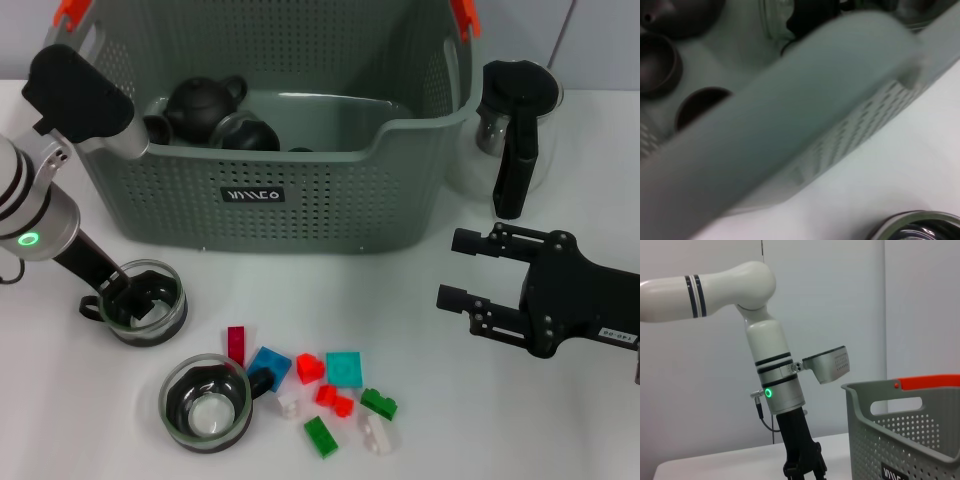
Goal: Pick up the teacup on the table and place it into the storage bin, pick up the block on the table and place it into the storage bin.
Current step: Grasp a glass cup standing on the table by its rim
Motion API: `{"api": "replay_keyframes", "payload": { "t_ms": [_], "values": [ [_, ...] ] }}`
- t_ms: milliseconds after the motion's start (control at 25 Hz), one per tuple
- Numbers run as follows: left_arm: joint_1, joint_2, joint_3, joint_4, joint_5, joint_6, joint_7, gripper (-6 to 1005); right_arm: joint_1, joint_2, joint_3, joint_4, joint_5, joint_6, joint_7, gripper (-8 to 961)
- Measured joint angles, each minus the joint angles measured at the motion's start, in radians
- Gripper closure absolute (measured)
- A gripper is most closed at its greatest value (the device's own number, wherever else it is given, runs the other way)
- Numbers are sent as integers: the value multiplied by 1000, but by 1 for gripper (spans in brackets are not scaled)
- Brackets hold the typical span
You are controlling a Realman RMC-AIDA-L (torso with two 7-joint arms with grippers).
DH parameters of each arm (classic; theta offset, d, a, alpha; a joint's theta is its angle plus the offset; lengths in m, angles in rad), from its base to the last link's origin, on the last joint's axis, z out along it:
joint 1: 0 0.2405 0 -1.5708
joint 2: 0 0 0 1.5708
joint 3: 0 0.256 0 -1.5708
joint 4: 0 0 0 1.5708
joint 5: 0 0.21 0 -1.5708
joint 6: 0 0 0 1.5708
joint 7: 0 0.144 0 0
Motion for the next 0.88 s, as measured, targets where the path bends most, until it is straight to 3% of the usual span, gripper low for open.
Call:
{"api": "replay_keyframes", "payload": {
  "t_ms": [440,880],
  "values": [
    [-28,-3,28,76,65,-87,-94,283,12,-6,-7,-1,0,0,31,312],
    [-45,0,15,96,76,-80,-108,516,13,-6,-7,0,-2,0,42,311]
  ]
}}
